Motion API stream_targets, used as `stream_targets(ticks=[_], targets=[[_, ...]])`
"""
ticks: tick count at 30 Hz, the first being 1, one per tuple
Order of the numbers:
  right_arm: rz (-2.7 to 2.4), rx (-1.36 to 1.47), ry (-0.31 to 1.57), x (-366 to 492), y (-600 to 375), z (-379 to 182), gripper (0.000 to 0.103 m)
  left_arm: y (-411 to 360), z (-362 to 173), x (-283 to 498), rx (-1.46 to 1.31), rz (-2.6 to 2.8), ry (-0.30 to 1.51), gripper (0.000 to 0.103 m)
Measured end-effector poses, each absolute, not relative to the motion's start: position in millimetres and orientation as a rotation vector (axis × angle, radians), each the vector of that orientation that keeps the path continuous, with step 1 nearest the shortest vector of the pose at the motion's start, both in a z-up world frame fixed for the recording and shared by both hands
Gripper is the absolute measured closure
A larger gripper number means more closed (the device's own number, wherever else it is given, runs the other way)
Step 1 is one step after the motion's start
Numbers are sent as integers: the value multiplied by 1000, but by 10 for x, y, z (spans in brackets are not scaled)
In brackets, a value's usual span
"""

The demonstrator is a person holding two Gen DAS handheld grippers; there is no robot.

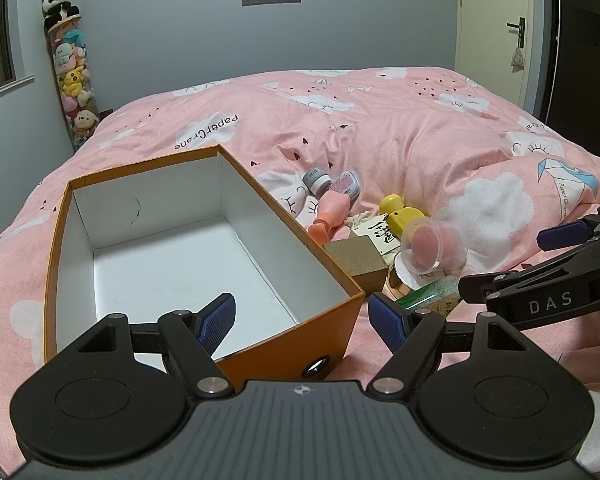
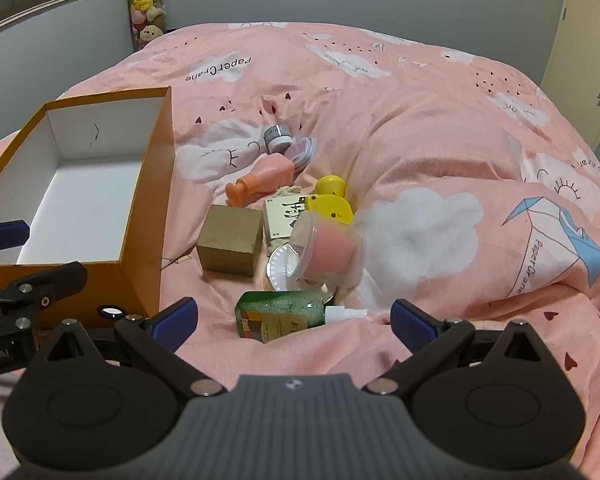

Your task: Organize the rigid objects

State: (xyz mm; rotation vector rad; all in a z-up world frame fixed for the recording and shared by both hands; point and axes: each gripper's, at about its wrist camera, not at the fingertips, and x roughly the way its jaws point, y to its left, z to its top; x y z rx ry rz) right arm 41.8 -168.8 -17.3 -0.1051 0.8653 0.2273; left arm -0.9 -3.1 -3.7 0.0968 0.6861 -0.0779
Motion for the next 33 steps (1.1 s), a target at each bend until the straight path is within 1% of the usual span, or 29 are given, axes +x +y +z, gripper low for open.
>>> stream_targets(ticks=[33], targets=[[233, -103, 887, 443, -1677, -209, 2, -31, -35, -6, 95, -78, 689, 14]])
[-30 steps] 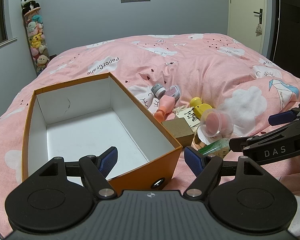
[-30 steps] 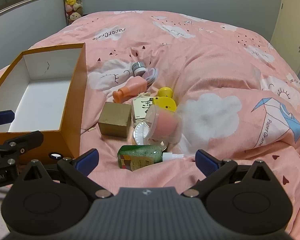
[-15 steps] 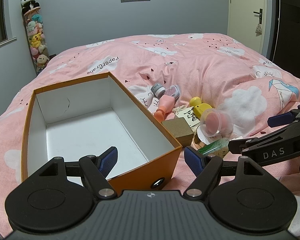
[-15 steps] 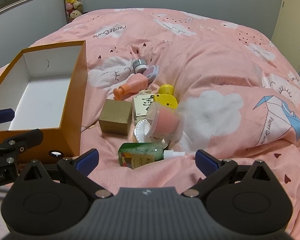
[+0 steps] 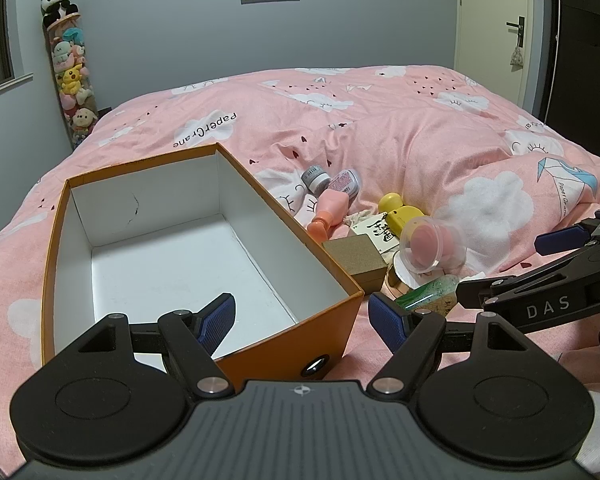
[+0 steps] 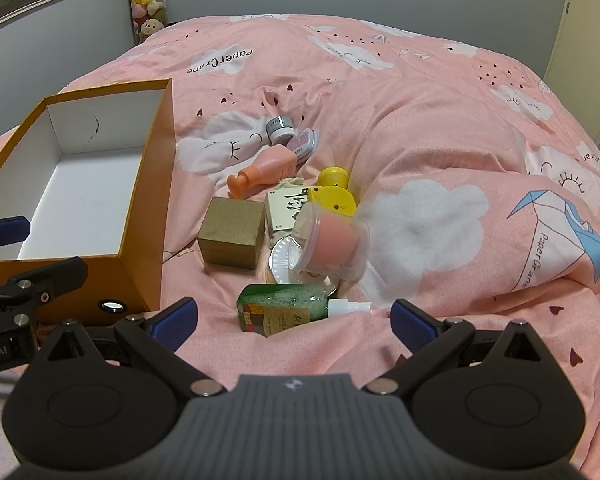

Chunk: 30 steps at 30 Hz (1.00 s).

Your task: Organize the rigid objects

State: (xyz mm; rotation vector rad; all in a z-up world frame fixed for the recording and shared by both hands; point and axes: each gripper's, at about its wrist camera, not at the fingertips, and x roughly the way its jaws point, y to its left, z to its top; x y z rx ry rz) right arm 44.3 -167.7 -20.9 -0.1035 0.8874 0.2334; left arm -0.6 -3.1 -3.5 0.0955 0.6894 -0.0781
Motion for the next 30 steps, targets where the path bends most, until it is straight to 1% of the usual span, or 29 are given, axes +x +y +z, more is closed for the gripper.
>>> stream_targets(ticks=[18, 25, 26, 27, 30], targets=[[243, -101, 904, 457, -1677, -223, 2, -68, -72, -18, 109, -96, 695, 14], [269, -88, 935, 543, -1743, -205, 3, -133, -7, 79, 151, -174, 705, 21], [272, -86, 937, 556, -1753, -201, 5, -157, 13, 95, 166, -192, 701, 22], [277, -84, 939, 573, -1770, -196, 9, -177, 31, 119, 181, -211, 698, 24], [292, -71, 949, 643, -1821, -185, 17, -266, 80, 217, 232, -258, 694, 28]])
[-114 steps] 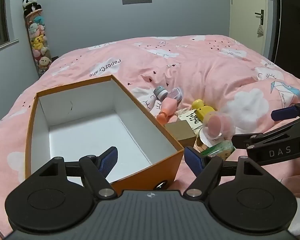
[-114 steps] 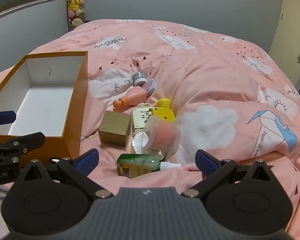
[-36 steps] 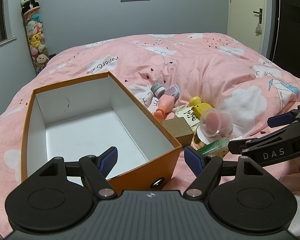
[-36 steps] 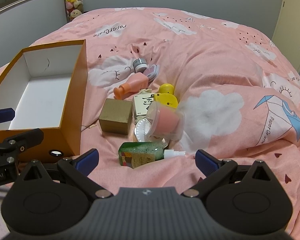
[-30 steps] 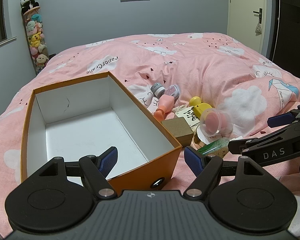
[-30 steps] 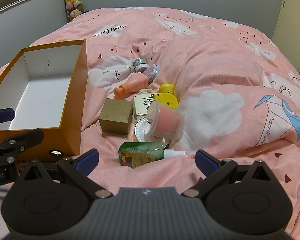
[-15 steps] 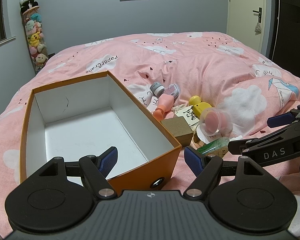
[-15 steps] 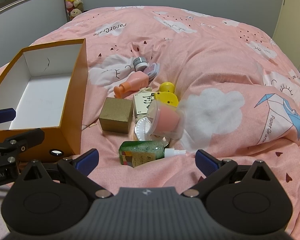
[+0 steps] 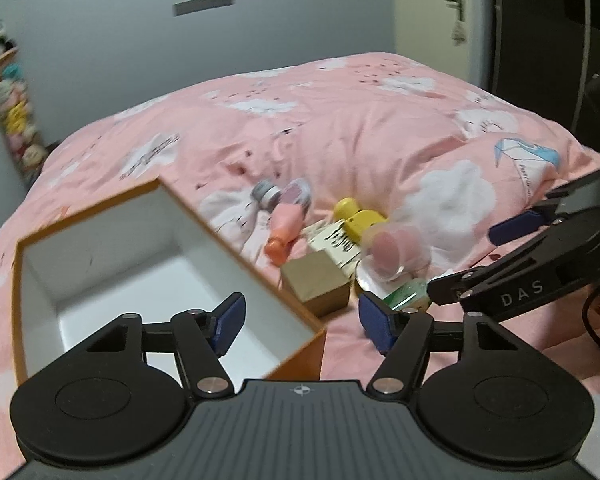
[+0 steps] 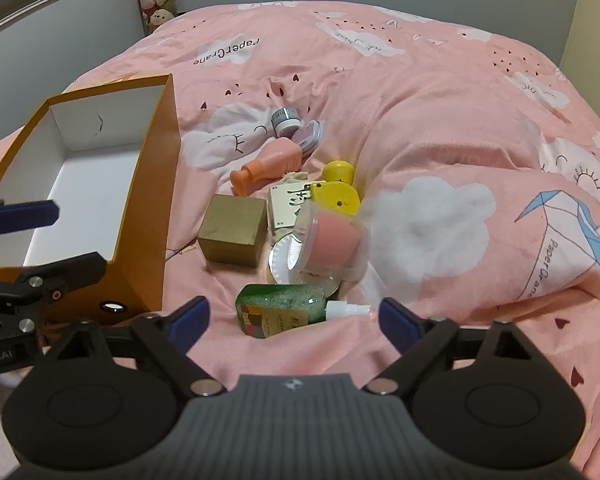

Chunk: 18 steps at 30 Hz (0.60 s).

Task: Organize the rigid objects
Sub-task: 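Grasp the gold cube with the left tool while the right tool grasps the clear sponge case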

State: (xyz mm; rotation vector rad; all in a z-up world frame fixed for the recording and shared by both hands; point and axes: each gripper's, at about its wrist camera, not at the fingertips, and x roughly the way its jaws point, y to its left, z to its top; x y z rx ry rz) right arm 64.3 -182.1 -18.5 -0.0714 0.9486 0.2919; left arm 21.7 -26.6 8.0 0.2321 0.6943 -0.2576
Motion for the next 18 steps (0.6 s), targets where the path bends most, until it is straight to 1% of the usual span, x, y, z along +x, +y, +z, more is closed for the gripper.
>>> stream_targets(ticks=[5, 7, 8, 10, 14, 16, 18], targets=[[315, -67, 952, 793, -1883, -190, 19, -447, 81, 468, 326, -301, 731, 33], [317, -69, 964, 869, -1899, -217, 25, -506, 55, 581, 344, -305, 755, 34], [319, -64, 976, 922, -1911, -237, 28, -519, 40, 640, 344, -321, 769, 36], [327, -31, 1010, 1044, -1957, -285, 29, -515, 10, 767, 338, -376, 808, 40], [338, 25, 1053, 1239, -2022, -352, 31, -509, -18, 986, 397, -506, 865, 39], [332, 43, 1062, 1329, -2037, -378, 31, -515, -34, 1091, 450, -560, 886, 32], [326, 55, 1068, 1417, -2036, -405, 31, -506, -45, 1202, 476, -597, 902, 30]])
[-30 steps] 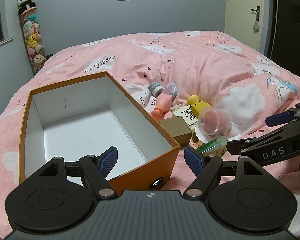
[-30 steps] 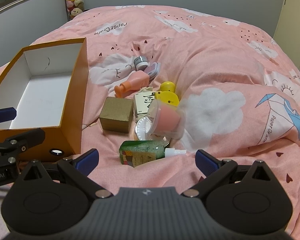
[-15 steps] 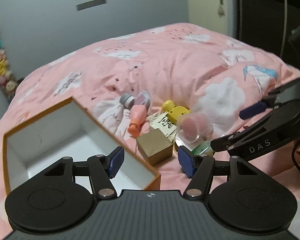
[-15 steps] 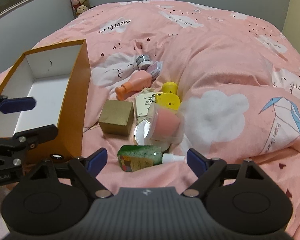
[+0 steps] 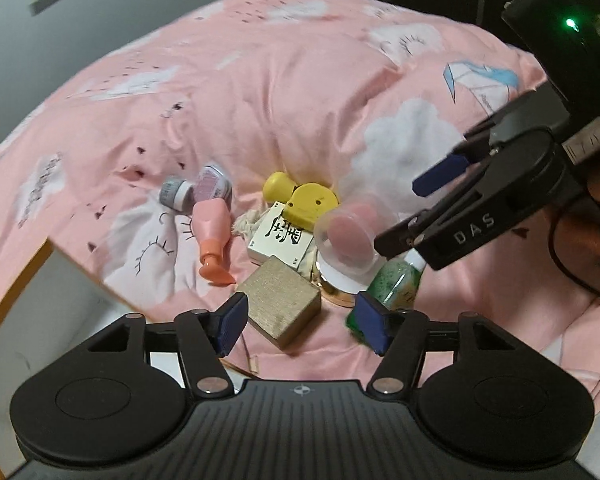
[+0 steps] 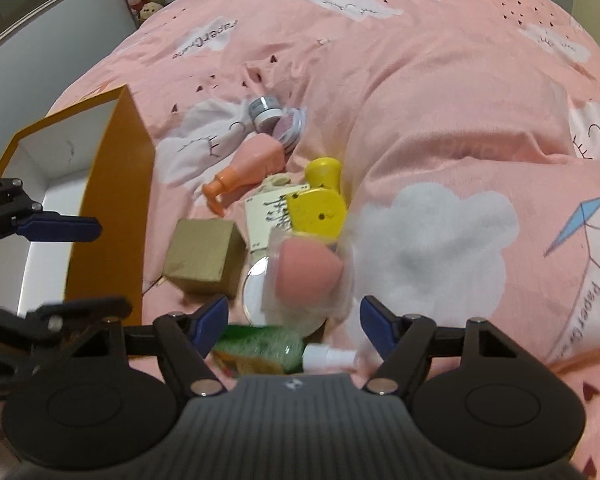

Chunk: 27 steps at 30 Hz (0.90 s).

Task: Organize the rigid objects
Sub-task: 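Grasp the gold cube with the left tool while the right tool grasps the clear sponge case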

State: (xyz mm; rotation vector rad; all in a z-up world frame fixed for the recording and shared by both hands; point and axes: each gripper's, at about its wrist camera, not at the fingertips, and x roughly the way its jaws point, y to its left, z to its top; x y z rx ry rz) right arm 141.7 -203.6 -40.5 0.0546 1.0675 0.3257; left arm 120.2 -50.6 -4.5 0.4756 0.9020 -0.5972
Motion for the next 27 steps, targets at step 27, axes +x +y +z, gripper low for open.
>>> stream_targets(ticks=[27], targets=[[453, 318, 1145, 2054, -2221, -935, 33, -873, -806, 2150, 879, -960, 1179, 21]])
